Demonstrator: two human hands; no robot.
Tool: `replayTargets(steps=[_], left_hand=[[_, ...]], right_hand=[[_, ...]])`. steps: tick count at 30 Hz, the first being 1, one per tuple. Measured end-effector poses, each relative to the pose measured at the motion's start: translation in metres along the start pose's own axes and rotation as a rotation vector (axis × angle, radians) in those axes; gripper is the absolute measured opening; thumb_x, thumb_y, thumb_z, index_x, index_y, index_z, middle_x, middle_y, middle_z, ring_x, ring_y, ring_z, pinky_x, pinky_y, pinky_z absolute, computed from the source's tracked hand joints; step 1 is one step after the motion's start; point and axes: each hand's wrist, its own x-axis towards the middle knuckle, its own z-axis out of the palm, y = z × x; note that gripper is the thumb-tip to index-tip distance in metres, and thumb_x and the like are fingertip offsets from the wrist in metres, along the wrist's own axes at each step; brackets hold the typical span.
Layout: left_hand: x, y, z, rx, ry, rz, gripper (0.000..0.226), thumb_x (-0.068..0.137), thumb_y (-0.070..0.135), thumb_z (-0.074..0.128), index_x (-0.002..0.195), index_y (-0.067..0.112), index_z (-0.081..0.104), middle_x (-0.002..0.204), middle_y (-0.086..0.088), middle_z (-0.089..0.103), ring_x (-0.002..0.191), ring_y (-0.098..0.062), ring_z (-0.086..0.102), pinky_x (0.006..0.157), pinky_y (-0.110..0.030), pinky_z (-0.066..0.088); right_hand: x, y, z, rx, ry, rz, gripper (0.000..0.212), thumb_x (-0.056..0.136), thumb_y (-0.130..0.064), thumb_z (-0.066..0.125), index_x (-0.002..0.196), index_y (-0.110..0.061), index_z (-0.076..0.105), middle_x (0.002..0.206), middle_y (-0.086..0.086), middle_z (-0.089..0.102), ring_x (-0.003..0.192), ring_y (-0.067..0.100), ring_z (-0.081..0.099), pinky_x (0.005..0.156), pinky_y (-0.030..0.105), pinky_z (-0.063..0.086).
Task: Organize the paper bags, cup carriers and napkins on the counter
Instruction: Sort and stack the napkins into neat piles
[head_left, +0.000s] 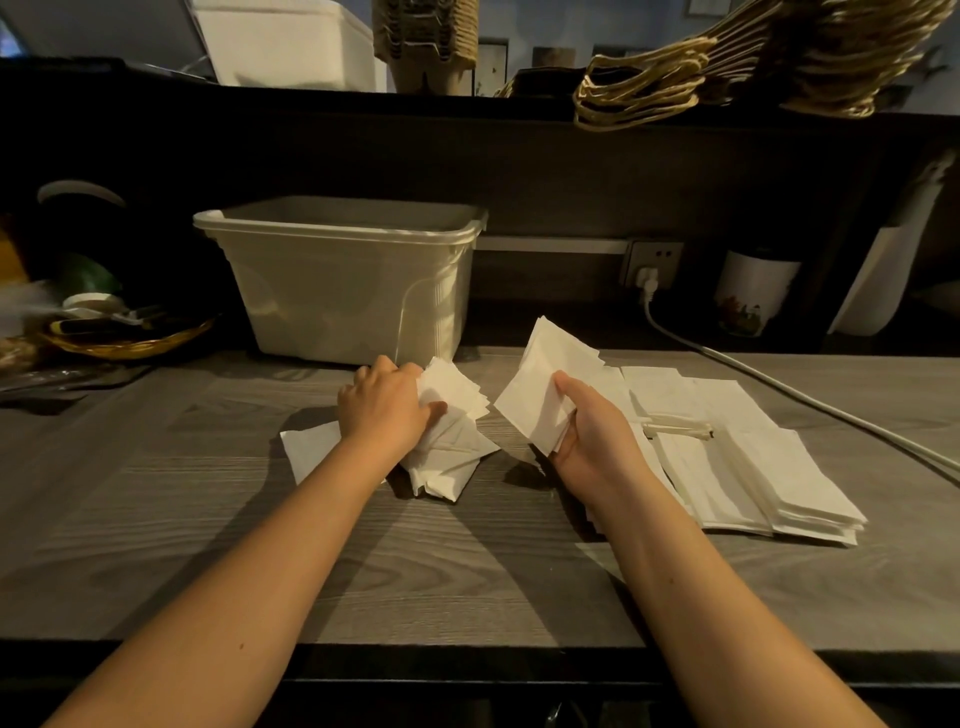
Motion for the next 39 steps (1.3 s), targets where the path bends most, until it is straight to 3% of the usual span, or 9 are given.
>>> replayTargets(steps=[9, 12, 14, 16, 24, 28, 30, 33, 39], left_hand=[[-0.002, 0.003, 0.0, -0.085, 0.076, 0.05, 0.035, 0.089, 0.041, 0.056, 0.119, 0.024, 0.047, 0.126, -0.001, 0.049, 0.118, -0.024, 0.042, 0.093, -0.037, 0.035], [-0.004, 0.004, -0.001, -0.159, 0.093, 0.061, 0.015, 0.093, 0.031, 0.051, 0.104, 0.021, 0.047, 0.103, -0.001, 0.058, 0.09, -0.02, 0.052, 0.071, -0.03, 0.04], [-0.004, 0.004, -0.002, -0.232, 0.08, 0.04, 0.01, 0.094, 0.028, 0.047, 0.096, 0.019, 0.043, 0.085, -0.001, 0.057, 0.07, -0.017, 0.048, 0.056, -0.028, 0.034], [-0.003, 0.003, -0.003, -0.315, 0.051, 0.013, 0.011, 0.094, 0.028, 0.047, 0.093, 0.018, 0.042, 0.078, 0.002, 0.052, 0.065, -0.015, 0.045, 0.051, -0.027, 0.03], [0.002, -0.007, -0.005, -0.499, 0.097, -0.052, 0.015, 0.091, 0.028, 0.055, 0.1, 0.019, 0.048, 0.104, 0.003, 0.043, 0.085, -0.017, 0.048, 0.056, -0.024, 0.031], [0.002, -0.006, -0.011, -0.582, 0.118, -0.034, 0.011, 0.093, 0.028, 0.05, 0.096, 0.019, 0.045, 0.103, 0.002, 0.045, 0.09, -0.017, 0.047, 0.061, -0.026, 0.032], [0.0, -0.002, -0.017, -0.771, 0.065, -0.026, 0.012, 0.095, 0.027, 0.047, 0.1, 0.018, 0.043, 0.103, -0.001, 0.049, 0.085, -0.016, 0.047, 0.059, -0.026, 0.033], [-0.008, 0.008, -0.028, -1.198, -0.071, -0.082, 0.025, 0.096, 0.029, 0.046, 0.119, 0.021, 0.041, 0.105, 0.005, 0.053, 0.087, -0.011, 0.051, 0.063, -0.026, 0.039], [-0.025, 0.03, -0.016, -1.304, -0.218, -0.008, 0.019, 0.098, 0.031, 0.043, 0.116, 0.031, 0.04, 0.103, 0.003, 0.057, 0.092, -0.013, 0.057, 0.074, -0.031, 0.049]], right_hand=[[0.002, 0.001, -0.001, 0.005, -0.003, 0.004, 0.025, 0.096, -0.021, 0.051, 0.117, -0.02, 0.037, 0.122, 0.012, 0.053, 0.104, 0.027, 0.056, 0.067, 0.033, 0.05], [0.004, 0.002, -0.001, 0.025, -0.016, 0.024, 0.033, 0.095, -0.02, 0.052, 0.125, -0.016, 0.039, 0.126, 0.012, 0.053, 0.109, 0.028, 0.056, 0.072, 0.035, 0.052], [0.004, 0.003, -0.001, 0.038, -0.039, 0.04, 0.046, 0.095, -0.019, 0.053, 0.138, -0.014, 0.036, 0.128, 0.013, 0.054, 0.11, 0.029, 0.057, 0.073, 0.037, 0.053], [0.004, 0.003, 0.0, 0.03, -0.057, 0.06, 0.051, 0.095, -0.019, 0.053, 0.142, -0.015, 0.034, 0.127, 0.013, 0.055, 0.108, 0.03, 0.058, 0.076, 0.039, 0.054], [0.007, 0.007, 0.0, -0.013, -0.078, 0.064, 0.05, 0.094, -0.019, 0.054, 0.141, -0.015, 0.035, 0.122, 0.011, 0.057, 0.105, 0.028, 0.058, 0.09, 0.045, 0.05], [0.005, 0.006, -0.001, -0.036, -0.112, 0.053, 0.03, 0.095, -0.018, 0.052, 0.123, -0.018, 0.042, 0.105, 0.005, 0.058, 0.098, 0.023, 0.057, 0.079, 0.039, 0.05], [0.004, 0.007, 0.0, -0.07, -0.149, 0.038, 0.019, 0.095, -0.018, 0.051, 0.113, -0.018, 0.045, 0.106, 0.005, 0.059, 0.1, 0.023, 0.057, 0.079, 0.039, 0.05], [0.003, 0.008, 0.002, -0.138, -0.215, -0.018, 0.011, 0.095, -0.021, 0.051, 0.106, -0.02, 0.053, 0.113, 0.005, 0.06, 0.108, 0.023, 0.056, 0.092, 0.041, 0.047], [0.003, 0.015, 0.004, -0.249, -0.266, -0.091, 0.003, 0.094, -0.024, 0.054, 0.097, -0.024, 0.055, 0.108, 0.002, 0.06, 0.106, 0.021, 0.055, 0.098, 0.04, 0.046]])
